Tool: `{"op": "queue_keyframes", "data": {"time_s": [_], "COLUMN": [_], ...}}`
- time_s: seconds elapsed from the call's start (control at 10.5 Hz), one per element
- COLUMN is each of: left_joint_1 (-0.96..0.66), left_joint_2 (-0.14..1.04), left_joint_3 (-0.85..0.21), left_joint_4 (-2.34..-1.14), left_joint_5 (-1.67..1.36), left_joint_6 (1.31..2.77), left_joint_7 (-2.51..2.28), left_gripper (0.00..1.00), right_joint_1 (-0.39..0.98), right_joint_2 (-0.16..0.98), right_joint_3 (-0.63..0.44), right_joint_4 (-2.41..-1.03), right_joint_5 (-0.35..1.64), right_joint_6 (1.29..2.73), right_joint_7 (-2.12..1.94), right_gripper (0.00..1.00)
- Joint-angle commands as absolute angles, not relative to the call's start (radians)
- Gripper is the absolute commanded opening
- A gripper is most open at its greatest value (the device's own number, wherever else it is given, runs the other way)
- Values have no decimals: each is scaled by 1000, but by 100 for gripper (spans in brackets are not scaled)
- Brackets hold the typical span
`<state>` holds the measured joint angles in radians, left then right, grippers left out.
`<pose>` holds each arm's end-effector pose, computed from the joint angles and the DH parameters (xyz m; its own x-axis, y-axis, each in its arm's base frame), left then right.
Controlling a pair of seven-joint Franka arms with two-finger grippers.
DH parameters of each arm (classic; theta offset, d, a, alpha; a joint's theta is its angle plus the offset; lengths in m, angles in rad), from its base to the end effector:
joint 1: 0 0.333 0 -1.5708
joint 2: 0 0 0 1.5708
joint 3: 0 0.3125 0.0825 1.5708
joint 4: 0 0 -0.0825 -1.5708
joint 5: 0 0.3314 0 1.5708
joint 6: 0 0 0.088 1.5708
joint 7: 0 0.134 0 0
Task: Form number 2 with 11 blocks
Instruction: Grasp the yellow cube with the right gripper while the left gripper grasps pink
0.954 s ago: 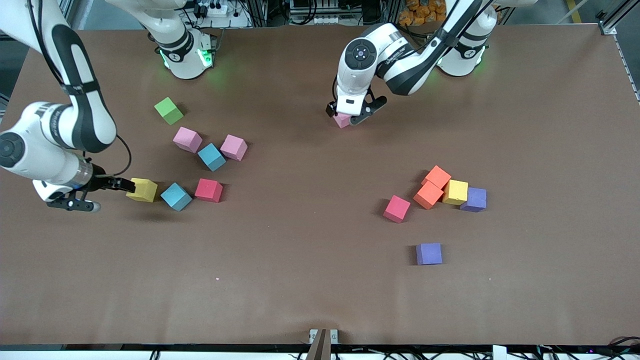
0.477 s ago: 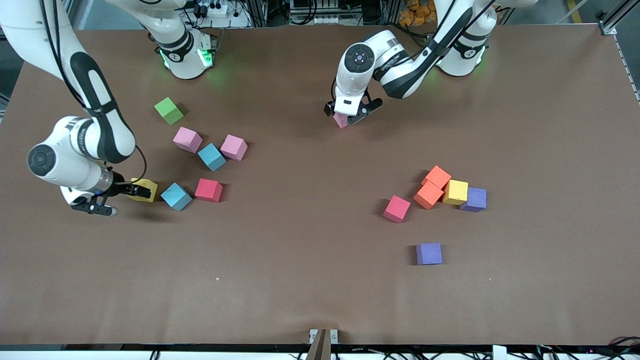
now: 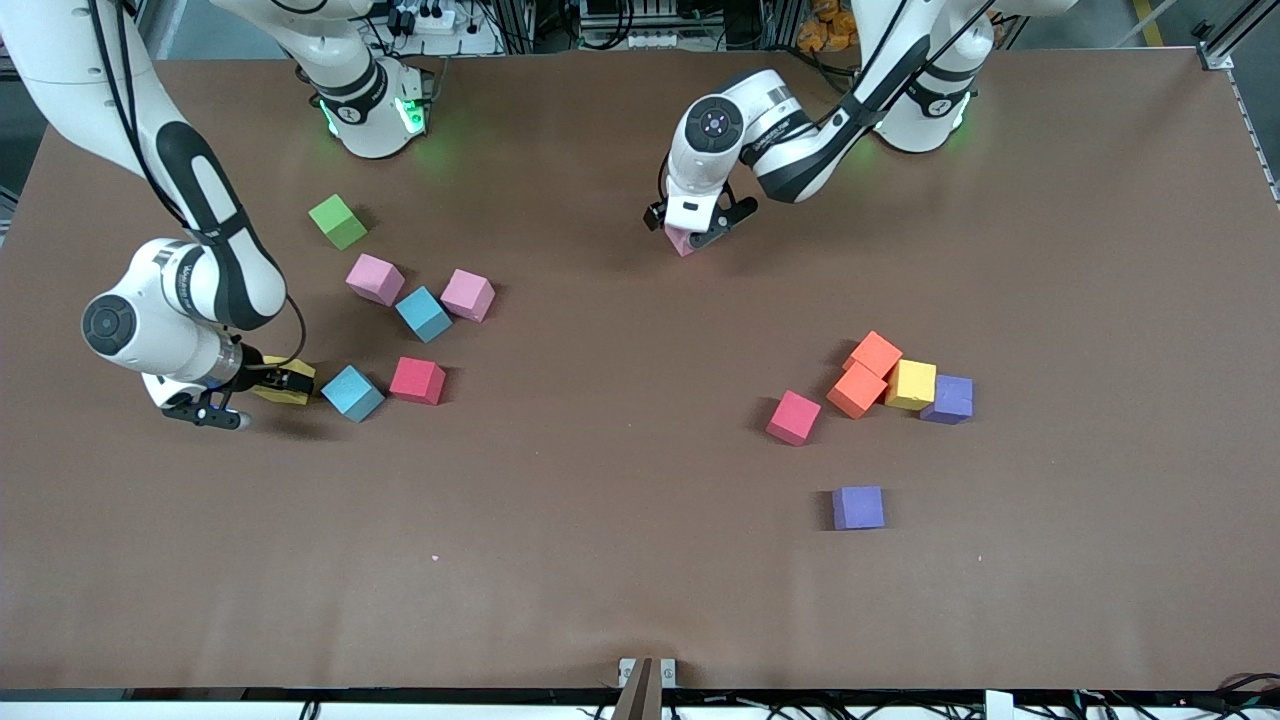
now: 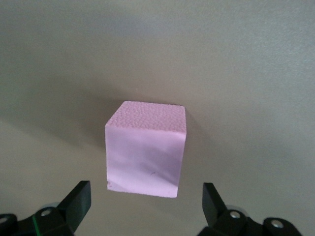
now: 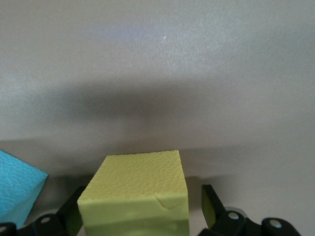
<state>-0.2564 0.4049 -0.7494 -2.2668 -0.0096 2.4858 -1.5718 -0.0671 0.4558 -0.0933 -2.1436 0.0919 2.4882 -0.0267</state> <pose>0.2609 -0.4239 0.2349 0.7850 0.5560 -0.2732 0.5563 -0.8267 -0.0842 0.5195 -0.0837 0.1940 0.9740 -0.1994 -0.1077 -0.2016 -0.9794 -0.0095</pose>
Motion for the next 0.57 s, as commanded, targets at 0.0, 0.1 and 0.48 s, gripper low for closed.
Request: {"op": "queue_keyframes", "data": {"time_s": [0.0, 0.1, 0.48], "left_joint_1": [-276, -276, -297], "left_joint_2": [425, 434, 488], "left_joint_3": [-718, -701, -667], "left_joint_4": [-2270, -2269, -2266], "left_joint_5": [23, 25, 66], "left_joint_6": [2517, 2517, 2574], "left_joint_7": [-1606, -1606, -1612], "left_gripper": [100, 100, 85], "right_joint_1": [-71, -69, -77], "right_joint_2": [446, 446, 434], "right_joint_3": [-84, -84, -83], "right_joint_4": [-2158, -2158, -2161], "right_joint_5": [100, 100, 123], "right_joint_6": [2482, 2482, 2465], "right_joint_7": [-14, -14, -12], "right_gripper": [100, 100, 30]}}
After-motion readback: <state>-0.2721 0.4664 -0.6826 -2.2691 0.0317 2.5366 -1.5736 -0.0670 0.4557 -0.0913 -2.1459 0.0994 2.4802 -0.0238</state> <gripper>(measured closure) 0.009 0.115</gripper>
